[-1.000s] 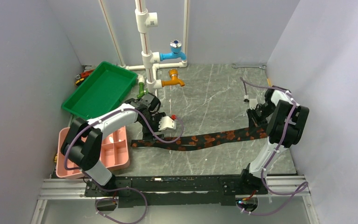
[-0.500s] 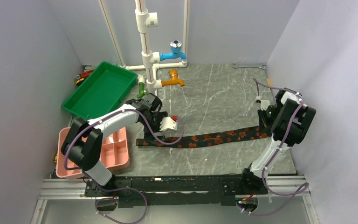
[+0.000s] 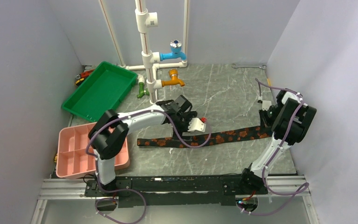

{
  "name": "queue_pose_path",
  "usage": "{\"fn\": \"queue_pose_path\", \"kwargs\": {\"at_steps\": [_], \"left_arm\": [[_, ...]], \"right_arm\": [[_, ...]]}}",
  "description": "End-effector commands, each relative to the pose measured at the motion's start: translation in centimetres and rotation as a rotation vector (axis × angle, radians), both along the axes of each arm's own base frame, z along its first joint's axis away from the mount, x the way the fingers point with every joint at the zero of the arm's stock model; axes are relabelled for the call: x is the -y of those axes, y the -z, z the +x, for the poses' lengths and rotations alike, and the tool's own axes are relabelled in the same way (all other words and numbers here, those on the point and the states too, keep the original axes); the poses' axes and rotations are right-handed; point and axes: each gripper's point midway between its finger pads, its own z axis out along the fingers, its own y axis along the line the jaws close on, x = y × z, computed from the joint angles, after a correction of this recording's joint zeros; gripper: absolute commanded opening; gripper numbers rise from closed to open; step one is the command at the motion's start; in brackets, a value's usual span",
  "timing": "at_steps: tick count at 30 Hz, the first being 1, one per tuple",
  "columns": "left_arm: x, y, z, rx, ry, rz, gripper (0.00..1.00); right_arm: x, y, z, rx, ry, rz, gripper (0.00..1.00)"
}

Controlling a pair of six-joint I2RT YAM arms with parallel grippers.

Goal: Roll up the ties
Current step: Flatten out the tie at the center of the board.

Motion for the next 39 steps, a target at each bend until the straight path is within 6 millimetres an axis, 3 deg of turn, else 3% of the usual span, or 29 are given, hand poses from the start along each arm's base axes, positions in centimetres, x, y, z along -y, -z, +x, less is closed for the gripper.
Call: {"fn": "queue_pose_path", "kwargs": {"at_steps": [1, 9, 14, 17, 21, 27, 30, 31, 35, 39], "left_arm": [[3.9, -0.1, -0.5, -0.034, 0.027, -0.048, 0.99], [6.5, 2.0, -4.2, -0.128, 0.034, -0.039, 0.99], [6.4, 3.9, -4.3, -0.141, -0.013, 0.003, 0.99], [5.6, 4.8, -3.5, -0.126, -0.045, 0.04, 0.85], [5.1, 4.5, -2.4, -0.142, -0.067, 0.036, 0.6], [4.5, 4.3, -1.5, -0.187, -0.076, 0.034, 0.46], [4.0, 4.7, -1.8, -0.21, -0.063, 0.047, 0.36], [3.8, 4.8, -1.9, -0.214, -0.058, 0.053, 0.33], [3.5, 5.0, -2.2, -0.223, -0.053, 0.059, 0.4], [3.0, 5.5, -2.3, -0.222, -0.059, 0.077, 0.43]], "right_arm": [[1.8, -1.8, 1.2, 0.071, 0.023, -0.039, 0.0], [1.1, -0.9, 0.6, 0.05, 0.029, -0.011, 0.0], [1.2, -0.5, 0.4, 0.04, 0.02, -0.011, 0.0], [1.2, -0.4, 0.4, 0.041, 0.016, -0.014, 0.0], [1.4, -0.3, 0.6, 0.039, 0.013, -0.016, 0.0], [1.7, -0.5, 0.9, 0.042, 0.005, -0.021, 0.0], [1.7, -1.4, 1.1, 0.054, 0.0, -0.013, 0.08], [1.8, -1.9, 1.2, 0.064, 0.001, -0.013, 0.16], [2.9, -4.2, 1.4, 0.103, 0.032, -0.011, 0.43], [5.4, -5.0, 0.9, 0.115, 0.072, -0.054, 0.47]]}}
